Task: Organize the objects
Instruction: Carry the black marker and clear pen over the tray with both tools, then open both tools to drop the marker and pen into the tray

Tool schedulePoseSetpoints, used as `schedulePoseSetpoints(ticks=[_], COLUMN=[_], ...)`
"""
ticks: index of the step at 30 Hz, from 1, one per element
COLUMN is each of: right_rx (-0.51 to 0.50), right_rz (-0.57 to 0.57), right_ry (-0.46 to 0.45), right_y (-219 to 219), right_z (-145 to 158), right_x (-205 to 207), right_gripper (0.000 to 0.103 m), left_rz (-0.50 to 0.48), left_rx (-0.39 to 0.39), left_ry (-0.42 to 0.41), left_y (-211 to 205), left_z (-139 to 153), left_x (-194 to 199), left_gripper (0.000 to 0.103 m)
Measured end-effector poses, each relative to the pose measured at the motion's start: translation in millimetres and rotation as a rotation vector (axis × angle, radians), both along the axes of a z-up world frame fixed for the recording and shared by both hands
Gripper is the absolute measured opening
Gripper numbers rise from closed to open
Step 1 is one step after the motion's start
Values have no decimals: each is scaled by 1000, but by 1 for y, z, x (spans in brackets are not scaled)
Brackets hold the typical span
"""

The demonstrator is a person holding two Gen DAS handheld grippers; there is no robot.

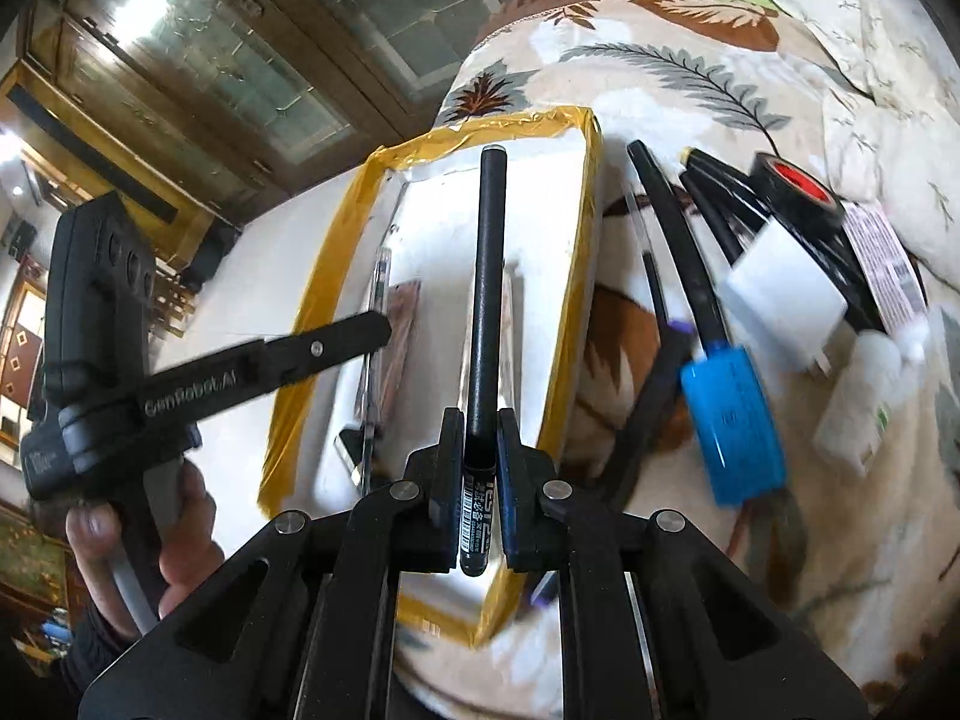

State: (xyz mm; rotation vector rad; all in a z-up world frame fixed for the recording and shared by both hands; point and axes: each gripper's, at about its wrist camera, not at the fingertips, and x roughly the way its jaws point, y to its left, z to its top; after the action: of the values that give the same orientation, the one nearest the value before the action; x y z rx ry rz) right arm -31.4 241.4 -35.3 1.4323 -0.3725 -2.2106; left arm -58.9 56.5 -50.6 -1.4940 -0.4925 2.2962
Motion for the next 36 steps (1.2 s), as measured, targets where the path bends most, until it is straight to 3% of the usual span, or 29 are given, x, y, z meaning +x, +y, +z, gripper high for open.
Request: schedulePoseSetpoints(ticks=[6,9,16,22,30,36], right_rx=[48,82,217,211,243,227], right_rz=[-21,-22,-32,-42,-22,-29], right_ry=[-36,-54,-52,-93,-74,-68], right_y=[-17,-25,-45,-43,-52,-49], right_z=[-11,-18,-29,-30,-31,-31], right_x=[-31,-42,-53,-61,-61,-57], right_gripper=[10,10,10,10,10,11], left_rz=[-2,1,36,17,39,22], left_rx=[-18,-79,-72,-101,-151,-147], left_ry=[-12,-14,-76,-73,-43,-15], left_y=[7,8,-7,-2,-7,-6], left_z=[-11,-18,-30,-32,-29,-25], left_x=[-12,-16,-21,-15,-11,-6], left_gripper=[7,7,7,7,7,8])
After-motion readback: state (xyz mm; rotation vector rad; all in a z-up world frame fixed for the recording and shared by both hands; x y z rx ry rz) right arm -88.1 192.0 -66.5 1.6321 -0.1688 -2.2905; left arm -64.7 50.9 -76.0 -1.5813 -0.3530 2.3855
